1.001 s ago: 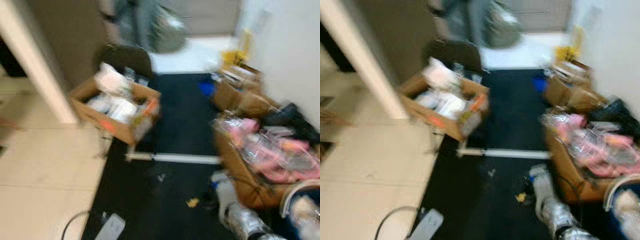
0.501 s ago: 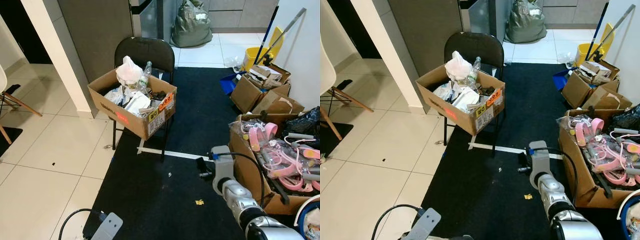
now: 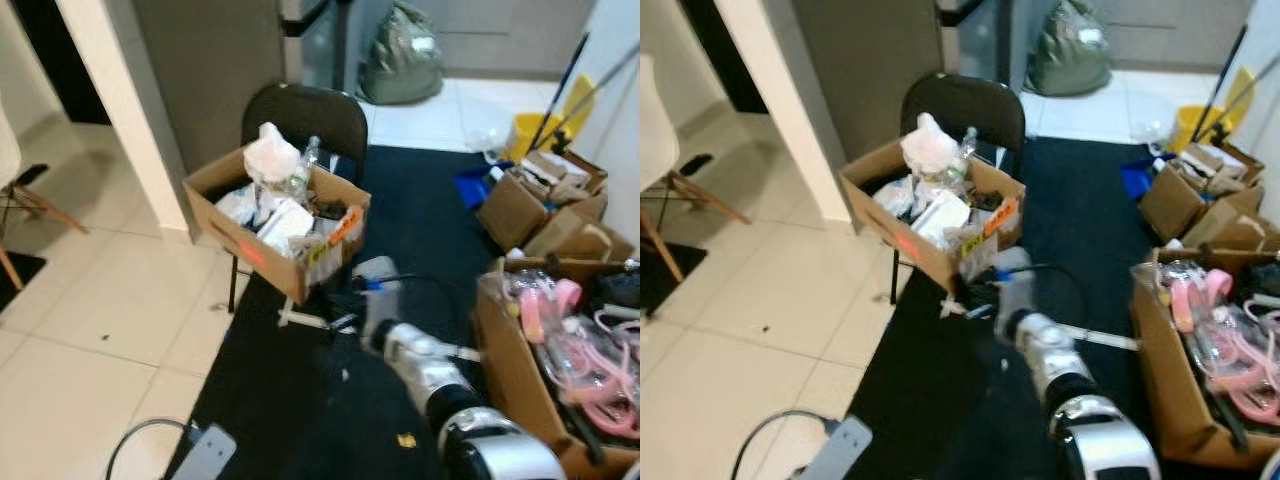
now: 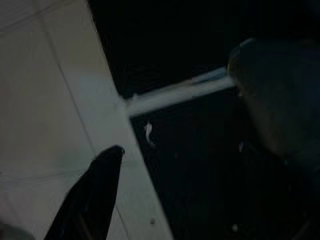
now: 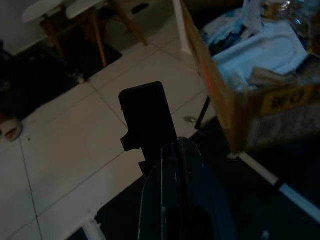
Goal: Picking trash to rubbish bin
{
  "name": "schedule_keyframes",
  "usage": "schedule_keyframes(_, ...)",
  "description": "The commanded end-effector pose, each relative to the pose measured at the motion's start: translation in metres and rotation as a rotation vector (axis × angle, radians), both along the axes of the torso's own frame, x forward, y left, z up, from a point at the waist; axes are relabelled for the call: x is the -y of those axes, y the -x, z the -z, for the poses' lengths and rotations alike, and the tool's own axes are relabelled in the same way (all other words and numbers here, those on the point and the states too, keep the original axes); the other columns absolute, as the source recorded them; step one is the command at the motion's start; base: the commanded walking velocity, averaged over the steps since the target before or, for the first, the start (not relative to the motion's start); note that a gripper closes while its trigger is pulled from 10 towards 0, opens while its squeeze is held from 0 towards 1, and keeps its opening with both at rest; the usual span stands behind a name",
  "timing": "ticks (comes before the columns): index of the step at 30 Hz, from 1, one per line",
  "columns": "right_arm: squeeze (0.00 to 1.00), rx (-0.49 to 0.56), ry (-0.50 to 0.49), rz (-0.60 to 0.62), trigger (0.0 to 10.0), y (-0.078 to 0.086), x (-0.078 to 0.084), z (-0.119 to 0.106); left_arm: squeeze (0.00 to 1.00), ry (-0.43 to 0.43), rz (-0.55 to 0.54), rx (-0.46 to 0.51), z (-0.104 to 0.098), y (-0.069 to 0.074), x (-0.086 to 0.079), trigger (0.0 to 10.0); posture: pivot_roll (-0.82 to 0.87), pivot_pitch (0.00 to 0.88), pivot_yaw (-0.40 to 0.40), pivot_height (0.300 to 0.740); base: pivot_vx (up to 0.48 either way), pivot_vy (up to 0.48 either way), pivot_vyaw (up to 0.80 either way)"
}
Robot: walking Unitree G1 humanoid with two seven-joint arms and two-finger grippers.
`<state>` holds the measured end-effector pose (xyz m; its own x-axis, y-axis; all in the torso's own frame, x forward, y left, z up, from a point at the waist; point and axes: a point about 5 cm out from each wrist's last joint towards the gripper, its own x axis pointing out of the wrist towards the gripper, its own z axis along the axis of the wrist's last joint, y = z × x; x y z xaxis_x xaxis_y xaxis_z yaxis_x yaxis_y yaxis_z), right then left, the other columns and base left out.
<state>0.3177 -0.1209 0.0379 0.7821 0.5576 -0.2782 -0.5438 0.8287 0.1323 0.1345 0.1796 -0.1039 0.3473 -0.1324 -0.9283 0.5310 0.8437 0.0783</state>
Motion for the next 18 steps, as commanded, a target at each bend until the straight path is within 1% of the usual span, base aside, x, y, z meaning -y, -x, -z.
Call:
schedule_keyframes(1, 0.00, 0.007, -0.018, 0.027, 10.0, -0.002, 0.002, -0.003, 0.00, -0.001, 0.006, -0.016, 0.001, 0.004, 0.000, 10.0, -0.05, 0.012, 0.065, 0.740, 0.390, 0.000, 0.60)
schedule_keyframes(2, 0.00, 0.010, -0.023, 0.038, 10.0, -0.004, 0.003, -0.004, 0.00, 0.000, 0.006, -0.016, 0.001, 0.004, 0.000, 10.0, -0.05, 0.012, 0.065, 0.740, 0.390, 0.000, 0.45)
schedule_keyframes(3, 0.00, 0.010, -0.036, 0.053, 10.0, -0.005, 0.004, -0.006, 0.00, 0.000, 0.006, -0.017, 0.001, 0.004, 0.000, 10.0, -0.05, 0.012, 0.065, 0.740, 0.386, 0.000, 0.00)
schedule_keyframes(7, 0.00, 0.007, -0.040, 0.075, 10.0, -0.008, 0.006, -0.008, 0.00, -0.001, 0.006, -0.018, 0.002, 0.005, 0.000, 10.0, -0.05, 0.012, 0.065, 0.740, 0.391, 0.000, 0.00)
schedule_keyframes(18, 0.00, 0.020, -0.065, 0.094, 10.0, -0.014, 0.000, -0.016, 0.00, -0.007, 0.010, -0.017, 0.001, 0.004, -0.003, 10.0, -0.04, 0.014, 0.072, 0.740, 0.388, 0.000, 0.00)
